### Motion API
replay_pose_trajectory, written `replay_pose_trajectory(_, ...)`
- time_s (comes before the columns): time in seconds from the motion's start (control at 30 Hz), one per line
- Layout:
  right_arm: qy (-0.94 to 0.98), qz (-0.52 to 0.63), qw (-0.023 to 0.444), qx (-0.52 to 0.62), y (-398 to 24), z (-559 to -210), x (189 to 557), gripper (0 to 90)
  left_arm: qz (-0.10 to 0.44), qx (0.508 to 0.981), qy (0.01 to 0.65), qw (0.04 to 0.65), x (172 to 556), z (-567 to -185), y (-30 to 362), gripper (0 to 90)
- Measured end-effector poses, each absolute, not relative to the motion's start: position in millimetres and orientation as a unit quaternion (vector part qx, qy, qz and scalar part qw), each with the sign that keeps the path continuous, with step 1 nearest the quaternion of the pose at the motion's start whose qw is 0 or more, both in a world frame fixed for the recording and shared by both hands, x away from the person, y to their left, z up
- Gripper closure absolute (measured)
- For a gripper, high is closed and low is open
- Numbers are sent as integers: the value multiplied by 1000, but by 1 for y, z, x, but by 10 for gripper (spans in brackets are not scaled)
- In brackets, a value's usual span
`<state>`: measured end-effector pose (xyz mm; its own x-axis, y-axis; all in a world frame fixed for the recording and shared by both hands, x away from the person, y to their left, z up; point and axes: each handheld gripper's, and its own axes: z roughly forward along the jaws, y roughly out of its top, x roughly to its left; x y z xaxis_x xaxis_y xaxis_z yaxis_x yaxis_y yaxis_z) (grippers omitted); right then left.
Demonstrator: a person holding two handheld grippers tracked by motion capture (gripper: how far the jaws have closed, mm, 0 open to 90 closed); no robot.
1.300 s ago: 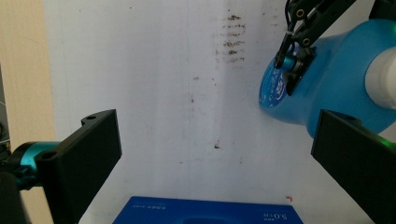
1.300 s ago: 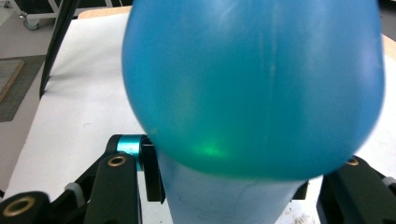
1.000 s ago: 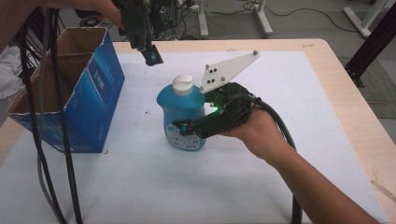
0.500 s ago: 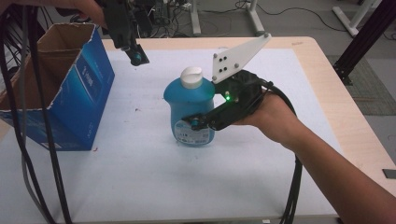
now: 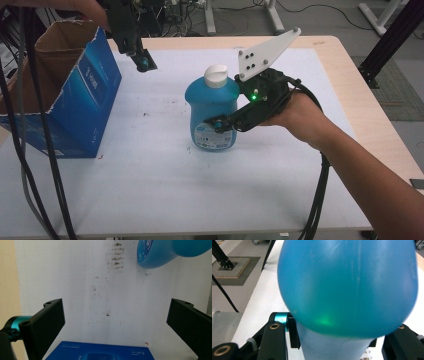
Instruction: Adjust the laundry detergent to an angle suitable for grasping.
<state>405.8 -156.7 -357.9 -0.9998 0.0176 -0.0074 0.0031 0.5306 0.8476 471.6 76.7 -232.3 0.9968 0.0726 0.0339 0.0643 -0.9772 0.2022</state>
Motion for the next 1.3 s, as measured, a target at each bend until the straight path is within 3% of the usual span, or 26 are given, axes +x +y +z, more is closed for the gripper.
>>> replay_pose_trajectory(1.3, 881, 472, 1, -24, -152, -376, 418, 451, 9, 993, 43, 106, 473, -247, 80, 17)
